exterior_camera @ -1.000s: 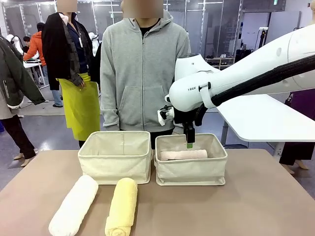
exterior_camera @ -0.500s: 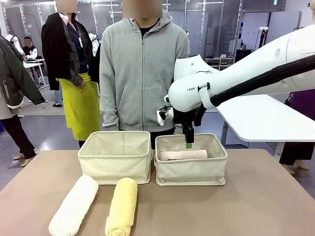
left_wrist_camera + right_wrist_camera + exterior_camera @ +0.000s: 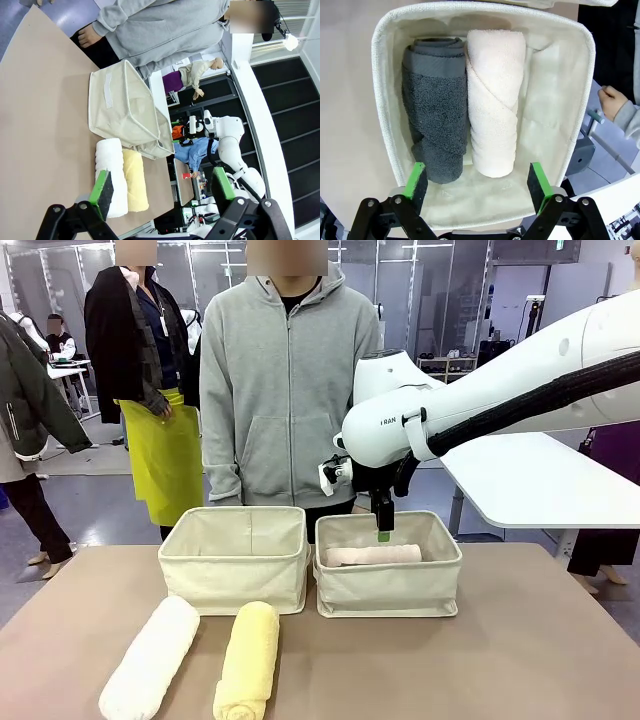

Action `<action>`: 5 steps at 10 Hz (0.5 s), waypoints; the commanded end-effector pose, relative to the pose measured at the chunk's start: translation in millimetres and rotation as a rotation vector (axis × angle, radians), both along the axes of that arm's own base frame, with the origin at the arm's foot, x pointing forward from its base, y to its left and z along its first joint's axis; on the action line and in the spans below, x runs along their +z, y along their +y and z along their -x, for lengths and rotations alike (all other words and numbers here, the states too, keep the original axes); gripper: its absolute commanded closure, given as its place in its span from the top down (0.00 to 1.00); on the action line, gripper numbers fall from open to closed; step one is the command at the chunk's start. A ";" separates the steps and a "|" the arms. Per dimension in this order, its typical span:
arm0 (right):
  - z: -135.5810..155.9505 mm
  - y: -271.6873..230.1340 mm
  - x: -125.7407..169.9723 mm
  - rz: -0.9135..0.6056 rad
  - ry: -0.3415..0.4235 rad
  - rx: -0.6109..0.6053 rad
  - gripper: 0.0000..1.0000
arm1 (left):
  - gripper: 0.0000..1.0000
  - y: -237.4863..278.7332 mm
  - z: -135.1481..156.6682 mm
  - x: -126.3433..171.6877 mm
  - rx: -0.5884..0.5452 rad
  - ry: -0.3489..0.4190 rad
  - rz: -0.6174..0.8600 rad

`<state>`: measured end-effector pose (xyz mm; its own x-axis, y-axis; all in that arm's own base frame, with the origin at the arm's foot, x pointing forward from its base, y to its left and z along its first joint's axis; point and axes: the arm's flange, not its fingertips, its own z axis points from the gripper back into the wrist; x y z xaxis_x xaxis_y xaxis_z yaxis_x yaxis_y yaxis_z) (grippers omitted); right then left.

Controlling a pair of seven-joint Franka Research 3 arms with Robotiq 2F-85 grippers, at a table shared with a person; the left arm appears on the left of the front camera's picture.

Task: Divide the towels into two baskets.
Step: Pick up one hotel-folded towel from the bottom of the table and place it in the Fabric basket indicated by the person.

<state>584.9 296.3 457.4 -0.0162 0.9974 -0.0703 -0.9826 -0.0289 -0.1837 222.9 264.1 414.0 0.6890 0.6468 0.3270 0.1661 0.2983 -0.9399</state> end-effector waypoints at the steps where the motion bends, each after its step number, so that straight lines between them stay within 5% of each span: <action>1: 0.4 1.1 -0.4 0.000 -0.003 0.003 1.00 | 1.00 1.4 3.3 2.6 -0.004 -0.013 0.002; 3: 10.6 -14.9 25.2 0.004 0.026 -0.079 1.00 | 1.00 1.4 3.3 2.6 -0.004 -0.013 0.002; 5: 44.8 -74.5 55.0 -0.071 0.139 -0.237 1.00 | 1.00 1.4 3.3 2.6 -0.004 -0.013 0.002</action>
